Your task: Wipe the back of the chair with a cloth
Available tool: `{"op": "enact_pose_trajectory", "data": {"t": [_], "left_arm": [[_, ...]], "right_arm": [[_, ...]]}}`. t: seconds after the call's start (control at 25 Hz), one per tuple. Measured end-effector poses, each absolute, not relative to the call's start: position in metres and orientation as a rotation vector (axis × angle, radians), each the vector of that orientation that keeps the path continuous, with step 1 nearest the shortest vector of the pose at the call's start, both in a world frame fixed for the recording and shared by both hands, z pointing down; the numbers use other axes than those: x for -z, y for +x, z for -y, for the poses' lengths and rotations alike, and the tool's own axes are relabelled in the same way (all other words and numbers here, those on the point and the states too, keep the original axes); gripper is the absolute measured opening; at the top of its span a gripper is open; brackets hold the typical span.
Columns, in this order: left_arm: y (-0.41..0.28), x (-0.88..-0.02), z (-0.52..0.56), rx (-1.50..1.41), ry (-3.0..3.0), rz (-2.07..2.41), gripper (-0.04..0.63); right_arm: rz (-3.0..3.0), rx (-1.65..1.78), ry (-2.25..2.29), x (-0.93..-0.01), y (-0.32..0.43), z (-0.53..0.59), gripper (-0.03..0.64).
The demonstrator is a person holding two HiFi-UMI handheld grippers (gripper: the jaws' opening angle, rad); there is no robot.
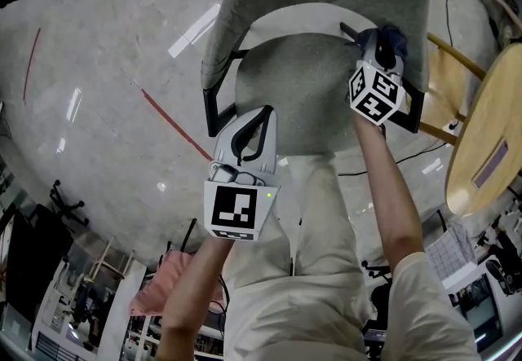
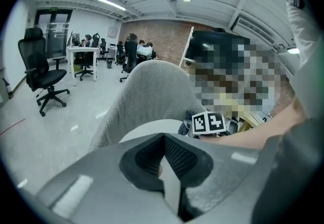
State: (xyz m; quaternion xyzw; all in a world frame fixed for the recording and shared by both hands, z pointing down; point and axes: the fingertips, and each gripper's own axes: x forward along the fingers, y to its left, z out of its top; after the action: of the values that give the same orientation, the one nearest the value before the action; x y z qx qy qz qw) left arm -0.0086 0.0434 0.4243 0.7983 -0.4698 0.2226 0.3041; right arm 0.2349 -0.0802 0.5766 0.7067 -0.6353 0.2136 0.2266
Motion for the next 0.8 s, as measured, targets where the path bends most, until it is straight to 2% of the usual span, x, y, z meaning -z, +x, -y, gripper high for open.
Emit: {"op": "enact_pose_trajectory", "data": {"t": [0.8], "left_arm": [[-0.016,-0.434,-0.025,-0.566,2.103,1.268,0.001]], "right_arm": [[1.909,-0.532,1.865,-0.554,0.184,0.112,0.061]]}}
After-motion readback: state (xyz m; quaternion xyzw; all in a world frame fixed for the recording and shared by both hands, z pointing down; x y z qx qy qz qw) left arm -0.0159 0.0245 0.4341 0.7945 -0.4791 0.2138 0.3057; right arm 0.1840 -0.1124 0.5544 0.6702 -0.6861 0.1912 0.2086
